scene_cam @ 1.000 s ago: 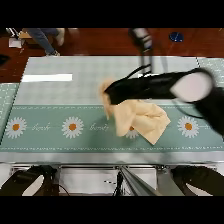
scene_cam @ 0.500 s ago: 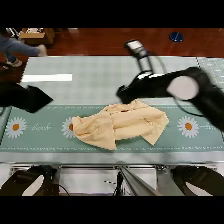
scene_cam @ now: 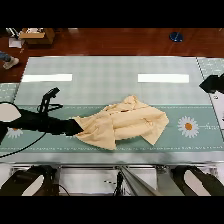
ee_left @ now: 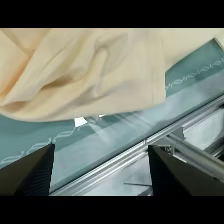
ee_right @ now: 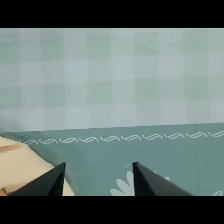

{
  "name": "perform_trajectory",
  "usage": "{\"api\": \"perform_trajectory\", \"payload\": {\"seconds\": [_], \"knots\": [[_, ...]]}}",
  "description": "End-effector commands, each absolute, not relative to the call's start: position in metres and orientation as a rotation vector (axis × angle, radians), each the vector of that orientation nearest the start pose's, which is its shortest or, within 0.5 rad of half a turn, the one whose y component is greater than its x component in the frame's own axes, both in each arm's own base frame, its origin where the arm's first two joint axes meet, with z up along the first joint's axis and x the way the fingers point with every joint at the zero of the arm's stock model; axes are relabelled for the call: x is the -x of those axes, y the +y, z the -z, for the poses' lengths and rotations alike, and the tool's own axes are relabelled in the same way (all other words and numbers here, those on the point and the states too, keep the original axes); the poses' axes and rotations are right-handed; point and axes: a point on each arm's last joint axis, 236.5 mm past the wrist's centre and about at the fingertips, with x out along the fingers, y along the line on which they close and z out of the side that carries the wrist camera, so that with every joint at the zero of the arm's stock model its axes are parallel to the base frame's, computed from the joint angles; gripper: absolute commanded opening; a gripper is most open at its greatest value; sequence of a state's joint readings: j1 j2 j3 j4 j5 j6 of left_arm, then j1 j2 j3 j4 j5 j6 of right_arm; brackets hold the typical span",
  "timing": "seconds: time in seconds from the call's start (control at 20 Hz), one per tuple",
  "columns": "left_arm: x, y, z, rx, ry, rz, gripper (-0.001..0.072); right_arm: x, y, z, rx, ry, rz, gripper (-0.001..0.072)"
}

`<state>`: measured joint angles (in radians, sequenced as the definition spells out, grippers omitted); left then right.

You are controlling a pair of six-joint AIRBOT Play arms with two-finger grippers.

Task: Fold the shirts.

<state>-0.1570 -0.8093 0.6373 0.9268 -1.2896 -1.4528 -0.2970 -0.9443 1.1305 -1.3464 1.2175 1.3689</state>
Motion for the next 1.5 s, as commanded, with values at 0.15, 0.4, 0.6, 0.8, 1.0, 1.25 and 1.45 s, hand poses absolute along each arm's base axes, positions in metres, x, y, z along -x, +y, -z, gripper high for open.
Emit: {"api": "perform_trajectory", "payload": {"seconds": [0.15, 0.4, 0.6, 0.8, 1.0, 1.25, 1.45], "knots": [[-0.211, -0.154, 0.035, 0.402, 1.457, 0.47, 0.072, -0.328, -0.054, -0.081, -0.29, 1.028, -0.025, 0.049], [-0.216, -0.113, 0.038, 0.485, 1.48, 0.357, 0.072, -0.332, -0.057, -0.074, -0.291, 1.014, -0.01, 0.049], [-0.233, -0.105, 0.045, 0.521, 1.438, 0.316, 0.072, -0.336, -0.059, -0.059, -0.309, 1.054, -0.013, 0.0489], [-0.231, -0.125, 0.072, 0.569, 1.539, 0.373, 0.0589, -0.335, -0.058, -0.045, -0.325, 1.1, -0.02, 0.0489], [-0.242, -0.154, 0.093, 0.685, 1.564, 0.42, 0.0578, -0.336, -0.06, -0.045, -0.316, 1.095, -0.019, 0.0488], [-0.237, -0.166, 0.086, 0.724, 1.581, 0.522, 0.0025, -0.327, -0.073, -0.039, -0.255, 1.135, 0.016, 0.0488], [-0.23, -0.157, 0.064, 0.745, 1.573, 0.599, 0.0025, -0.307, -0.074, -0.006, -0.412, 1.241, 0.01, 0.049]]}}
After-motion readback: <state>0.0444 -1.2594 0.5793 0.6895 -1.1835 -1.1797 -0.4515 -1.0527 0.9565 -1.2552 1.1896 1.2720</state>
